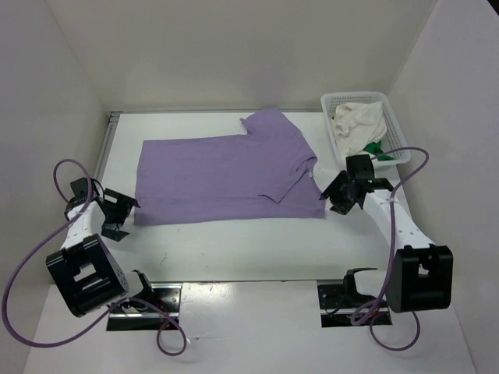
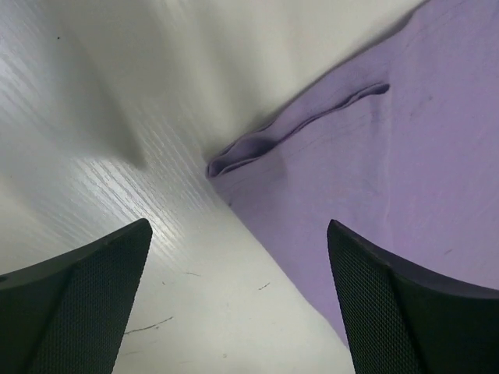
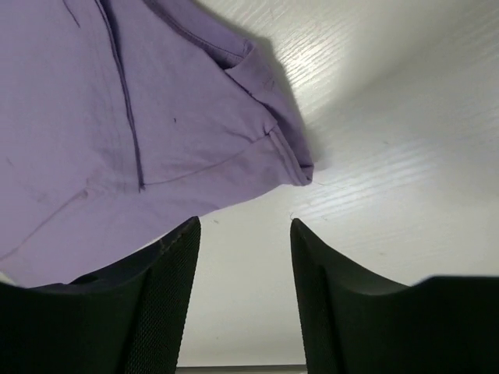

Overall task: Fold and stack the t-shirts
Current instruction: Fold the flattened tshirt in 1/3 of the way

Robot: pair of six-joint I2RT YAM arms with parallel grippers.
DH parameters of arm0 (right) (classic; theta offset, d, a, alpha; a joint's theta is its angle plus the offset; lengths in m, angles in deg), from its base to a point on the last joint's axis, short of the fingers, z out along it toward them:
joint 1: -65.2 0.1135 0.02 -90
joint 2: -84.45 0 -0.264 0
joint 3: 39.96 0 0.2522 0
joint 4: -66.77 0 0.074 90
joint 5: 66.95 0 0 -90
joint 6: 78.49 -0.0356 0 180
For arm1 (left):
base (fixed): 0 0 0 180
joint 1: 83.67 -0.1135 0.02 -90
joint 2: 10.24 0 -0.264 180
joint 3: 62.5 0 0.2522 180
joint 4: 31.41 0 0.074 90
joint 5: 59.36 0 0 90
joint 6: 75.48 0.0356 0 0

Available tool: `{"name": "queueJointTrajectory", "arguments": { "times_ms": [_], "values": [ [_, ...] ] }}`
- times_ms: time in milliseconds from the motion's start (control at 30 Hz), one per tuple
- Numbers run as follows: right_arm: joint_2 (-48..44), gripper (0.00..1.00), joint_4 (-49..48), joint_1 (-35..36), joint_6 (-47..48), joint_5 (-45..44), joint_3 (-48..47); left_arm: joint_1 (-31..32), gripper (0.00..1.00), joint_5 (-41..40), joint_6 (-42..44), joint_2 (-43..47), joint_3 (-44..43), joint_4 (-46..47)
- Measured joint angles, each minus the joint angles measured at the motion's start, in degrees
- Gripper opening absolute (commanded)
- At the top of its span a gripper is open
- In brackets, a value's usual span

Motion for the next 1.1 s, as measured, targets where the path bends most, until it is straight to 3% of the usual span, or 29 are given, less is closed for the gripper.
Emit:
{"name": "queueJointTrajectory", "arguments": {
  "times_ms": [100, 167, 200, 233, 267, 300, 400, 433, 533, 567, 667, 833, 1100],
  "values": [
    [-2.08, 0.58, 2.67, -2.25, 1.53, 0.92, -1.53, -0.02, 1.0, 0.48, 0.2, 0.07, -1.46, -2.08],
    [-1.6, 0.4, 3.41, -3.3, 3.65, 1.25, -4.2, 0.5, 0.97, 1.75, 0.44, 0.02, -3.89, -2.34],
    [-0.9, 0.29, 3.65, -3.43, 4.46, 1.29, -5.84, 1.22, 0.77, 1.99, 0.48, 0.0, -4.96, -1.66],
    [0.28, 0.08, 3.41, -3.08, 5.31, 1.42, -7.72, 2.73, 0.62, 2.4, 0.61, 0.0, -6.08, -0.22],
    [1.68, 0.0, 2.71, -2.25, 6.49, 1.73, -9.4, 4.57, 0.48, 3.1, 0.85, 0.0, -6.73, 1.55],
    [3.82, 0.0, 1.44, -0.81, 6.95, 2.36, -10.99, 7.02, 0.28, 3.76, 1.11, 0.0, -7.06, 3.5],
    [9.92, 0.0, -3.13, 4.57, 7.15, 5.09, -12.61, 16.04, 0.15, 4.02, 1.29, 0.04, -7.15, 7.8],
    [12.31, 0.0, -4.7, 6.75, 7.06, 6.1, -12.61, 19.43, 0.13, 3.93, 1.2, -0.02, -7.15, 8.7],
    [18.69, 0.12, -9.01, 13.55, 6.05, 9.05, -12.44, 28.17, 0.12, 4.48, 1.18, -1.16, -7.21, 11.5],
    [19.98, 0.23, -10.01, 15.23, 5.86, 9.81, -12.33, 30.14, 0.12, 4.44, 1.16, -1.95, -7.32, 12.15],
    [22.08, 0.4, -13.35, 18.43, 4.83, 11.37, -11.65, 37.81, 0.12, 3.82, -0.61, -5.49, -7.13, 14.95],
    [26.27, 0.39, -17.44, 18.49, 5.01, 11.78, -11.63, 49.7, 0.12, 4.39, -3.5, -8.81, -5.16, 18.23],
    [29.03, 0.39, -19.26, 18.38, 4.04, 10.58, -10.56, 50.9, 0.15, 2.89, -4.74, -9.84, -2.86, 19.12]
  ]
}}
